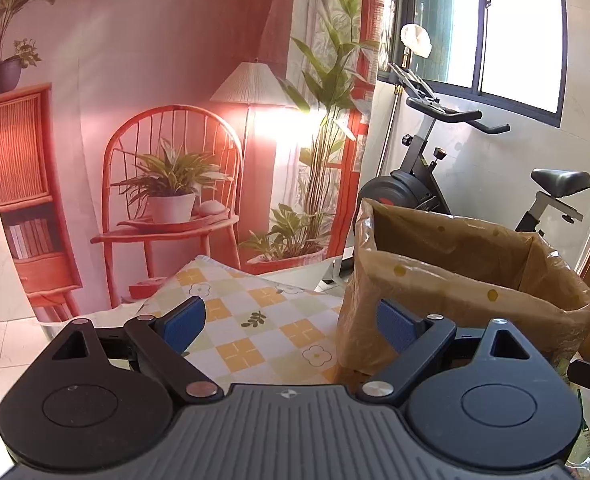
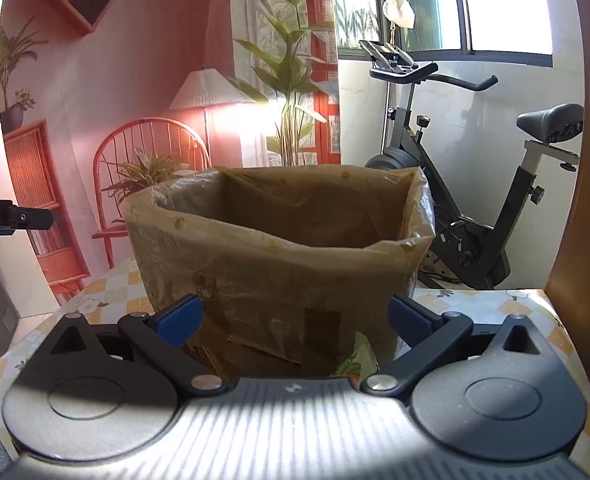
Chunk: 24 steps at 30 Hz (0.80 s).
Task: Organize snacks
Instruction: 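Reach the right gripper to the green chip bag beside the box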
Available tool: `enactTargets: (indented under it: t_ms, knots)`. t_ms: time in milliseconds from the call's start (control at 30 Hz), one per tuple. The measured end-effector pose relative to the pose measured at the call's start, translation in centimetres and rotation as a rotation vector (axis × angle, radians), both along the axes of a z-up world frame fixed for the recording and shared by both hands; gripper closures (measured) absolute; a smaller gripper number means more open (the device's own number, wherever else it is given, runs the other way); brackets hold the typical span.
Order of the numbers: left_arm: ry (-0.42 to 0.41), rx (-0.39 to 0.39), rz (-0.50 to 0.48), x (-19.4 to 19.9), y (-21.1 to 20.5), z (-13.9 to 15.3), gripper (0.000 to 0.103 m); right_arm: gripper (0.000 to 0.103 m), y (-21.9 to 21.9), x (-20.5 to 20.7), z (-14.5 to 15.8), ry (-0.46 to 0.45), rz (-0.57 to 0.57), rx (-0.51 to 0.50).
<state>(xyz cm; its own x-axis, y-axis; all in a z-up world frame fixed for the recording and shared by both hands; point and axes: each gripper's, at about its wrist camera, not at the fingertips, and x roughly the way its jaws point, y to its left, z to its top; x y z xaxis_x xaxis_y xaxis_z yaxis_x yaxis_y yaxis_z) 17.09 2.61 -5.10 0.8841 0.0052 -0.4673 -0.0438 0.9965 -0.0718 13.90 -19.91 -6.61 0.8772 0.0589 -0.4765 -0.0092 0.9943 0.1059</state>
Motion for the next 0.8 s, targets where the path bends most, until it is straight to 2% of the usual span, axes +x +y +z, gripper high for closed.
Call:
enactTargets:
  t_ms: [200,400,800]
  knots:
    - [0.061,0.025,0.066,-1.1,1.0,-2.8,0.013,0.006,-0.2,-0.2,-3.1,0.138,-0.025,-0.012]
    - [0.113,-0.027,0.096,-1.6,3.2,-4.4,0.015,0.012,-0.4,0.0,-5.6,0.258,-0.05,-0.022]
    - [0.163,-0.012,0.096,-2.8,2.8,-6.6,0.015,0.013,0.5,0.5,-6.4,0.322,-0.067,-0.039]
